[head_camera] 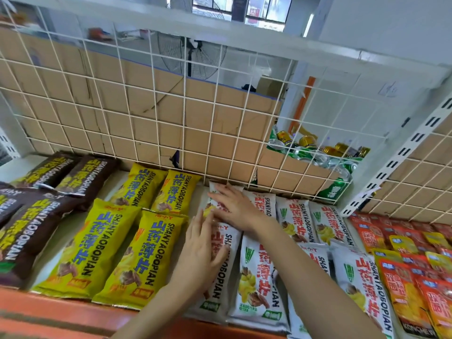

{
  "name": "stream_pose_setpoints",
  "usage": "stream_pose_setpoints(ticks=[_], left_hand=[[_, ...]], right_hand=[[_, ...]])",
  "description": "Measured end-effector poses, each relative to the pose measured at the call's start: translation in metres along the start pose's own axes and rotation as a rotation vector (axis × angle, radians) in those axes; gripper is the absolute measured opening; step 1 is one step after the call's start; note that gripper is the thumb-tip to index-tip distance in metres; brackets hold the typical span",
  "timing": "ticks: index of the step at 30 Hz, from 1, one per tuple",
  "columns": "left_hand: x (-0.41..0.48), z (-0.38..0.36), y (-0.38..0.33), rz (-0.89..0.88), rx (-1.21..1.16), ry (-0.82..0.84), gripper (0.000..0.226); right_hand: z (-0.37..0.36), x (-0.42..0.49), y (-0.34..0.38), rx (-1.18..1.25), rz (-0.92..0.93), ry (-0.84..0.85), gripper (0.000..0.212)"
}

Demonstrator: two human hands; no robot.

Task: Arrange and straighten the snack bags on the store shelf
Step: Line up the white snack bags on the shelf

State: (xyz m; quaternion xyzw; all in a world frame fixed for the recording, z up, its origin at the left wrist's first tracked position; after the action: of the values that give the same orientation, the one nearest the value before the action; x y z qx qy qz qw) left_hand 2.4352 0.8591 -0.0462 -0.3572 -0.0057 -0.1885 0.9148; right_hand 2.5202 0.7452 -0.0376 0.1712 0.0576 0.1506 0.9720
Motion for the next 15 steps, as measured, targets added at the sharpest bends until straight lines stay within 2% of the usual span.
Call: stream_pose_setpoints(ticks=[2, 4, 7, 10, 15], left_hand=[[-0.012, -0.001, 0.003, -0.018, -0.036, 0.023, 0.093], [-0.025, -0.004, 0.008, -0.011, -0.016, 0.062, 0.107], [-0.035, -0.005, 0.011, 0.027, 0.032, 0.056, 0.117], [-0.038, -0.005, 0.008, 0.084, 0.071, 0.048, 0.112], [-0.042, -0.003, 0.001, 0.087, 0.119, 0.048, 0.110]], right_hand=[[0.013, -0.008, 0.004, 0.134, 0.059, -0.162, 0.037], [0.019, -0.018, 0.006, 0.189, 0.086, -0.235, 0.022], [0.018, -0.029, 0.007, 0.161, 0.003, -0.106, 0.029], [0.015, -0.035, 0.010, 0.135, -0.068, 0.042, 0.027], [0.010, -0.032, 0.013, 0.057, -0.163, 0.184, 0.038]])
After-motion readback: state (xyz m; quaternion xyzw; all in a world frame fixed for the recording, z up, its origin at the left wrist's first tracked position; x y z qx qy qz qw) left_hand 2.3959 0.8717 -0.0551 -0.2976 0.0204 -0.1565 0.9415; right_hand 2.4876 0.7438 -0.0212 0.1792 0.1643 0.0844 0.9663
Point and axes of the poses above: each hand's wrist, its own x-axis towards the middle knuckle, its own z-axis out of the back of the hand, y = z × x, the point moved 6 cm from there along x, towards the middle knuckle, and after that the axes turned 1 degree about x, right-handed, at the moved point
